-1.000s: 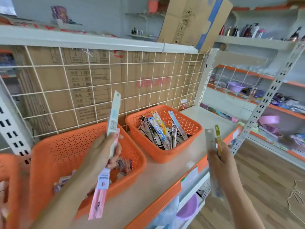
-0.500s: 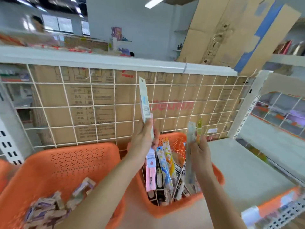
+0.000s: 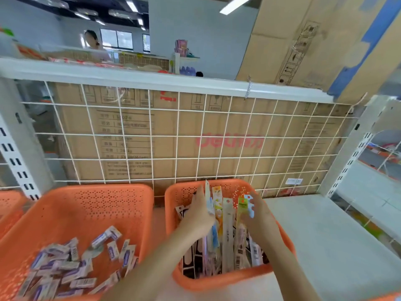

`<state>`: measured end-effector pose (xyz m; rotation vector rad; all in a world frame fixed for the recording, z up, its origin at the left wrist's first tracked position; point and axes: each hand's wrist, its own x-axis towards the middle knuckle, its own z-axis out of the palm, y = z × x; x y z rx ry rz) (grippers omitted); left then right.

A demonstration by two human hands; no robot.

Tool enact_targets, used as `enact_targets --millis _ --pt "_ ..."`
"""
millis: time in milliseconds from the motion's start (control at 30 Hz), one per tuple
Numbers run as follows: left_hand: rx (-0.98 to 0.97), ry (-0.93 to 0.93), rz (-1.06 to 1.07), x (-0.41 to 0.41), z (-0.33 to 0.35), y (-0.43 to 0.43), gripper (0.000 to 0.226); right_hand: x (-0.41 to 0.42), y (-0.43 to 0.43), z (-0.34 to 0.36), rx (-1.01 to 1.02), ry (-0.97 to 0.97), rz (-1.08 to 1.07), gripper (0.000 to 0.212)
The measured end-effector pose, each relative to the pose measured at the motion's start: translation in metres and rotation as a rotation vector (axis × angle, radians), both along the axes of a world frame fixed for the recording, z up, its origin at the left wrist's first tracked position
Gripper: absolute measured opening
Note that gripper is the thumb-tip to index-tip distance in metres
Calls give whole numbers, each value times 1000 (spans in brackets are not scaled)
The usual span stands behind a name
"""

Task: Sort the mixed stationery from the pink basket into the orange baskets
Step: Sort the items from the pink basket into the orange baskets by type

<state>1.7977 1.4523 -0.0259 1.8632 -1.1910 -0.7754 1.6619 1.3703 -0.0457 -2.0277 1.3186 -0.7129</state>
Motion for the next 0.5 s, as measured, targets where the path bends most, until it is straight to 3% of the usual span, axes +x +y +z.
enact_targets --millis 267,500 --pt "-205 -474 30 32 -4 54 48 -29 27 9 -265 93 -19 54" --pt "-200 -625 202 85 -9 135 49 -42 72 7 -365 126 -62 53"
